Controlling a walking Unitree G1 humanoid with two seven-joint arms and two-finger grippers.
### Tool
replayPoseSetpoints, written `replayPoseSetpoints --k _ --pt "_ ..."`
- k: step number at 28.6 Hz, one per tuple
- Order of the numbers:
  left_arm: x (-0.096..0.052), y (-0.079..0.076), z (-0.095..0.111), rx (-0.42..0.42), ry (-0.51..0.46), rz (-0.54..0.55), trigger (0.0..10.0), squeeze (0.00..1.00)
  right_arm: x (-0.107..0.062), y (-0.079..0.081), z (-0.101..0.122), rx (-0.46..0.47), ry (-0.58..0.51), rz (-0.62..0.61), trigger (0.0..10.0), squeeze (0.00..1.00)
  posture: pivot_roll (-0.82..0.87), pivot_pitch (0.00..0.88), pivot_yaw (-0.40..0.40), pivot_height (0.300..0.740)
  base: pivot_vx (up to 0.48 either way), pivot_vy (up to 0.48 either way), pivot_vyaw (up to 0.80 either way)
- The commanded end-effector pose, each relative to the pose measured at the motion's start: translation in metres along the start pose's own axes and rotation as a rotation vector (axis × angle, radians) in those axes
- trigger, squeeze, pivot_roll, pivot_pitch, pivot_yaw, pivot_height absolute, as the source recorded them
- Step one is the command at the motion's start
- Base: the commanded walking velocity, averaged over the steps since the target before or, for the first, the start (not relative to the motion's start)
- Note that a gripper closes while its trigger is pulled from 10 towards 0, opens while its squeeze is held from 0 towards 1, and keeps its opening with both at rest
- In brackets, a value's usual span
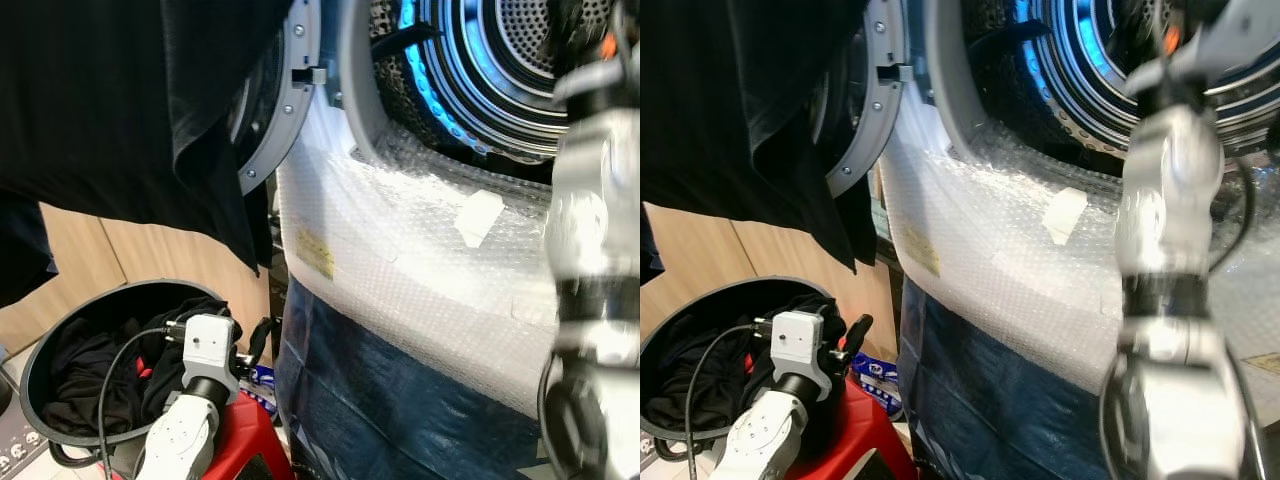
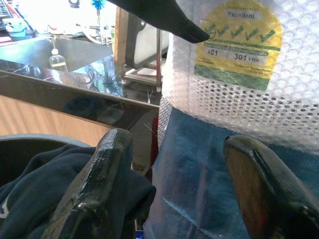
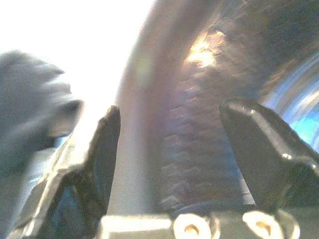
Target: Clothes washing
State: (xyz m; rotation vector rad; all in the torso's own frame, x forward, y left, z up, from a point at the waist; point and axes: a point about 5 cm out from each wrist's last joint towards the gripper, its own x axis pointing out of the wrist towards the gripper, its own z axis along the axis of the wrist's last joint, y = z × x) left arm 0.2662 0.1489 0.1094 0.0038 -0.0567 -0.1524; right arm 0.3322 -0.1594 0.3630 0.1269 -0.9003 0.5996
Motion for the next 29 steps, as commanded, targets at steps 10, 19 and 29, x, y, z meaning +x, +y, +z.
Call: replayPoseSetpoints --k 10,19,29 --pt "0.002 0.023 0.017 0.038 -0.093 0.112 10.0 0.00 -0.074 0.113 0.013 0.567 0.111 0.627 10.0 0.00 0.02 0.000 -0.013 0.740 0.000 0.000 0.00" --pt "0.000 0.047 0.033 0.094 -0.139 0.174 10.0 0.00 -0.176 0.125 -0.063 0.704 0.565 0.511 10.0 0.00 0.04 0.000 -0.027 0.740 0.000 0.000 0.00" --pt "-0.011 0.058 0.034 0.057 -0.139 0.233 10.0 0.00 -0.289 0.110 -0.117 0.734 1.092 0.163 10.0 0.00 0.06 0.000 -0.044 0.740 0.000 0.000 0.00"
